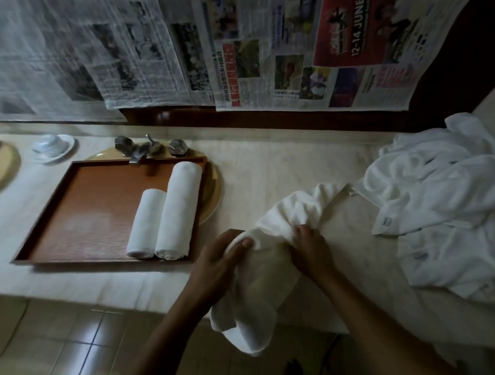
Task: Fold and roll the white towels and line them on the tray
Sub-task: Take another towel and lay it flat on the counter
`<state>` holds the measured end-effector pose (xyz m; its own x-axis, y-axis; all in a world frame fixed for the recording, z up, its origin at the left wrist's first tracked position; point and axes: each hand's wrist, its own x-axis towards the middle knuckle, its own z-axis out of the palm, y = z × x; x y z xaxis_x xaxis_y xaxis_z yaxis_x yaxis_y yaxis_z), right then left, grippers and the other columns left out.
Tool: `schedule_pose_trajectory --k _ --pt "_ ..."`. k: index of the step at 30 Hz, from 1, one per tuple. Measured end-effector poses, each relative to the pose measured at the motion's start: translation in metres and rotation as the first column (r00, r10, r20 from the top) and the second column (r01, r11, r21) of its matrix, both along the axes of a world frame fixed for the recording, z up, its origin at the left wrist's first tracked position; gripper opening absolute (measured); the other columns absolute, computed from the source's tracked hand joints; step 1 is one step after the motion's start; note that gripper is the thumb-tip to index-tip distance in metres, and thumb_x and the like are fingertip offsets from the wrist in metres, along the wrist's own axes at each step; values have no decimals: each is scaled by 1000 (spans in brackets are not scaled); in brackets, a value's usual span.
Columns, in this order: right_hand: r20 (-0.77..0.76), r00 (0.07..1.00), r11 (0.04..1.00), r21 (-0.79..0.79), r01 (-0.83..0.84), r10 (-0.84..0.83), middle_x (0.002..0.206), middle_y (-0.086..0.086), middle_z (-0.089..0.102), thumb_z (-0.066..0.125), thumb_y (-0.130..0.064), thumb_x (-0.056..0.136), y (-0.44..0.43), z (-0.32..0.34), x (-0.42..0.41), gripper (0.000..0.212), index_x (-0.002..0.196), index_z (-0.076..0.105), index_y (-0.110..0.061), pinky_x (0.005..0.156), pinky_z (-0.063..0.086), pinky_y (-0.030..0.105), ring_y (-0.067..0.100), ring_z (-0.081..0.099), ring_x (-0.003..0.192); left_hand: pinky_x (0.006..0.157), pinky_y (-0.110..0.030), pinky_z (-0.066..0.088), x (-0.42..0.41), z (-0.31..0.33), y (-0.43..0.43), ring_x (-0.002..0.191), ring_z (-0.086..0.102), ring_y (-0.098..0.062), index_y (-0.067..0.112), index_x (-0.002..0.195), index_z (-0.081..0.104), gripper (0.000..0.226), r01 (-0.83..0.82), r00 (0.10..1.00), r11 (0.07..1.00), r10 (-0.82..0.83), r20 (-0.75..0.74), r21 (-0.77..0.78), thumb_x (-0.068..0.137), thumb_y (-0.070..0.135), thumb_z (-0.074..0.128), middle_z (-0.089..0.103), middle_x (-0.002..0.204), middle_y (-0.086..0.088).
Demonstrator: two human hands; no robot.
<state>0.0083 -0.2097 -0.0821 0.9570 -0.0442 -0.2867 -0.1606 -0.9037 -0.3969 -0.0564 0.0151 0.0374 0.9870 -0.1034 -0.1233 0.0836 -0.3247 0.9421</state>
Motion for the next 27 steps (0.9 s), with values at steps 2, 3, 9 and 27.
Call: schedule_pose_trajectory --k 2,3,9,27 --pt "-17 979 963 175 203 -203 137 19 60 57 -27 98 -7 7 5 42 137 54 -10 97 44 39 38 57 123 78 -32 58 -10 -2 17 88 70 -14 23 101 73 23 36 998 999 -35 -48 19 104 36 55 72 95 -1" --pt "-48 958 918 276 285 -283 135 18 62 55 -23 99 -10 18 6 37 133 59 -10 98 45 39 38 58 122 79 -36 57 -15 -7 31 88 69 -19 18 99 72 25 61 995 997 -58 -83 42 103 36 55 71 93 -5" --pt "59 974 797 587 144 -219 106 -4 71 52 -13 102 5 102 -37 24 110 68 -28 96 50 33 17 66 104 83 -30 58 -40 -47 92 89 67 -5 31 111 67 23 407 884 837 -259 -390 366 96 48 64 70 103 8" --pt "429 864 882 470 34 -262 84 -20 71 63 -22 96 70 186 -171 13 96 74 -31 65 46 13 -2 66 81 67 -38 59 -64 14 96 80 67 -13 23 108 61 22 74 882 936 -223 416 345 91 11 66 70 93 3"
